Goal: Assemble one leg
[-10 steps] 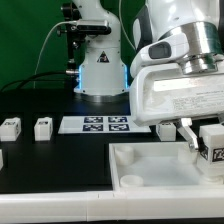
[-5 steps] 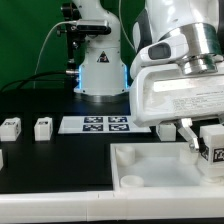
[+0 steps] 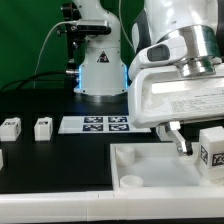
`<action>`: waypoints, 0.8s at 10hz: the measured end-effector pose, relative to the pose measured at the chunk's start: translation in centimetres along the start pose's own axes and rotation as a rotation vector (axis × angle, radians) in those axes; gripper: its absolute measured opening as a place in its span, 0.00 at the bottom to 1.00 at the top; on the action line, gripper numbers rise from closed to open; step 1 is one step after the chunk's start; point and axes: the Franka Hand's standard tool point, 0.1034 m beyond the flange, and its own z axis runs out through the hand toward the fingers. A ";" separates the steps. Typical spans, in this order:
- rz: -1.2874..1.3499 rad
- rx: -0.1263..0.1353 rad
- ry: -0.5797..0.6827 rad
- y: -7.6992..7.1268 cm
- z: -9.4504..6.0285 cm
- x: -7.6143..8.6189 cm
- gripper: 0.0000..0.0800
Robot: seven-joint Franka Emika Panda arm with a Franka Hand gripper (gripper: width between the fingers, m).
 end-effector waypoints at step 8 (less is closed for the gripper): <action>-0.014 0.016 -0.098 0.1 -2.9 2.5 0.81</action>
Offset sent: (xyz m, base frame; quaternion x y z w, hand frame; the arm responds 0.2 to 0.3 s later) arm -0.0077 0.0026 0.0231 0.0153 -0.0407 0.0052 0.9990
